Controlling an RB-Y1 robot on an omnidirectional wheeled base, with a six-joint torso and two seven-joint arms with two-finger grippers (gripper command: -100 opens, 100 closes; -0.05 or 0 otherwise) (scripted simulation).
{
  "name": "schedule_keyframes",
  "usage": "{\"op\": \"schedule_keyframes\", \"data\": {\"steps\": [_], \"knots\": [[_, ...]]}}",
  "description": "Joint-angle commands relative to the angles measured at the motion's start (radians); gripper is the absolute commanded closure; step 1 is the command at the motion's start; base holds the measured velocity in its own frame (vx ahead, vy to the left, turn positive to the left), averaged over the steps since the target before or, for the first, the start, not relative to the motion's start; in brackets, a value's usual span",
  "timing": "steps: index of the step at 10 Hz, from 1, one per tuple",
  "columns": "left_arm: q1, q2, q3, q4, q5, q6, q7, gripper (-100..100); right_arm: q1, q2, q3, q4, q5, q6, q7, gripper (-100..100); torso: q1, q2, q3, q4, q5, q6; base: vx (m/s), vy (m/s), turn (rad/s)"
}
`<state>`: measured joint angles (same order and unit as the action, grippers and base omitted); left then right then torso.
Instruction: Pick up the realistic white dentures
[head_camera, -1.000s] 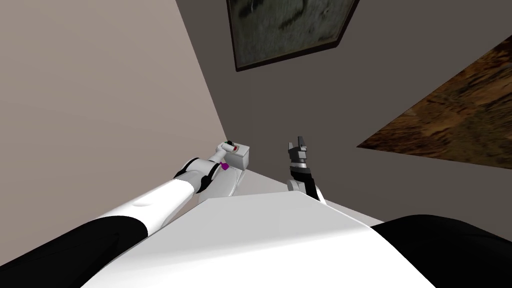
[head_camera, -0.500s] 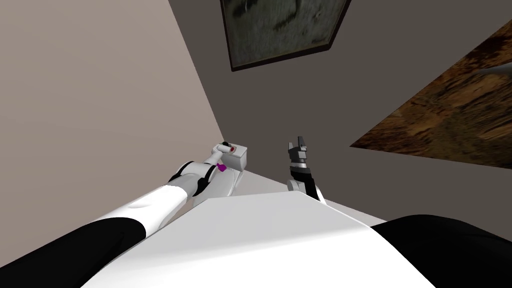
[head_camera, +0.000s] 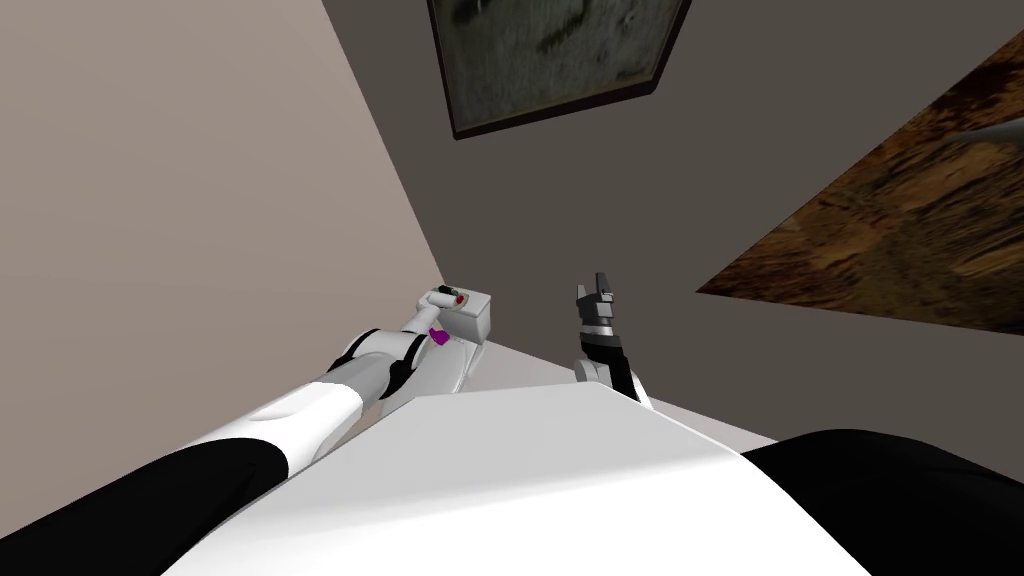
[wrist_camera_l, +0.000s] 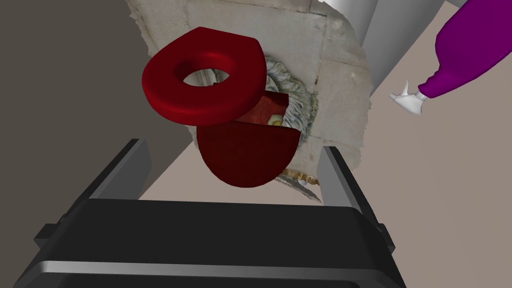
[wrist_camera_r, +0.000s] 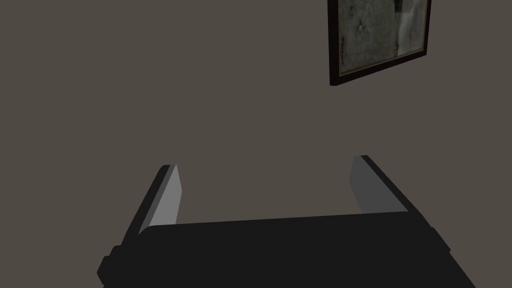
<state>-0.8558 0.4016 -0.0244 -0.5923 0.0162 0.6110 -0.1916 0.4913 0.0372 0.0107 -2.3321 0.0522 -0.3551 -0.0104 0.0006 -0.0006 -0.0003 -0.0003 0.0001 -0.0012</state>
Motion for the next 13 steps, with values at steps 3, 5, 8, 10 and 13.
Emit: {"op": "schedule_keyframes", "data": {"steps": [3,5,8,10,13], "knots": [[0.064,0.04,0.057,-0.073,0.046,0.011,-0.076,-100,0.0,0.0,0.0,0.0,0.0,0.0,0.0,0,-0.004,-0.002,-0.001,0.0,-0.001,0.0,0.028,-0.056,-0.072],[0.096,0.06,0.084,-0.107,0.068,0.015,-0.113,-100,0.0,0.0,0.0,0.0,0.0,0.0,0.0,0,-0.002,-0.001,-0.001,0.0,-0.001,0.0,0.02,-0.032,-0.031],[0.159,0.099,0.14,-0.169,0.112,0.024,-0.175,-100,0.0,0.0,0.0,0.0,0.0,0.0,0.0,0,-0.003,-0.001,-0.001,0.0,-0.001,0.0,0.026,-0.051,-0.073],[0.159,0.099,0.14,-0.169,0.112,0.024,-0.186,-100,0.0,0.0,0.0,0.0,0.0,0.0,0.0,0,-0.004,-0.002,-0.001,0.0,-0.001,0.0,0.021,-0.042,-0.004],[0.184,0.114,0.164,-0.194,0.128,0.027,-0.215,-100,0.0,0.0,0.0,0.0,0.0,0.0,0.0,0,-0.002,-0.001,0.0,0.0,-0.001,0.0,0.016,-0.029,-0.039]]}}
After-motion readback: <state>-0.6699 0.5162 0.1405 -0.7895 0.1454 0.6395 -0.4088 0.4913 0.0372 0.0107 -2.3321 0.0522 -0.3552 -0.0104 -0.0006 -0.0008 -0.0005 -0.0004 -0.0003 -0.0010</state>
